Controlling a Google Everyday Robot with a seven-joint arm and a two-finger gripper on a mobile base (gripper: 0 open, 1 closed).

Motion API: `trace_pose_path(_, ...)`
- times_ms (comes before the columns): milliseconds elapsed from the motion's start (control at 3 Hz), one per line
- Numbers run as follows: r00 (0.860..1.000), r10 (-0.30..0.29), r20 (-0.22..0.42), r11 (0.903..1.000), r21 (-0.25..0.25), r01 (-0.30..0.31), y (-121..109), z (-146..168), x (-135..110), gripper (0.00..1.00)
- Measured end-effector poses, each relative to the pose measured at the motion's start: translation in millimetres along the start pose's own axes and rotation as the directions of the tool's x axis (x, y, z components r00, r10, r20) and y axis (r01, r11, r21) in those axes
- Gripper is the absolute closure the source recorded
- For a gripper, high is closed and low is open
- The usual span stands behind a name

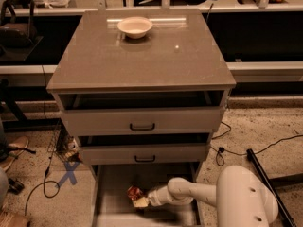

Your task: Place coke can into bottom drawer

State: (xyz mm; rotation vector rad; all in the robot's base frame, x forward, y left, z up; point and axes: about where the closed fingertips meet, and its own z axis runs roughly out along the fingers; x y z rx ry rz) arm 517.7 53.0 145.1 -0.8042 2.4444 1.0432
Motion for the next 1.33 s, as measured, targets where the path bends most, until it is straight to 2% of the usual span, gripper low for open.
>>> trace_pose_path(333, 1.000, 0.001, 0.019, 1.0000, 0.002, -0.001, -4, -1, -5, 0.05)
trace_pose_path(667, 0.998, 0.013, 0.067, 0.9996, 0.023, -0.014, -14, -24, -8, 0.00)
trace_pose_path(1000, 0.993, 0.036, 0.113, 0.9964, 0.072, -0.044, -31, -62, -3, 0.00)
trace_pose_path(1333, 0.985, 0.052, 0.167, 0.9931, 0.095, -0.068, -43, -107, 0, 0.00)
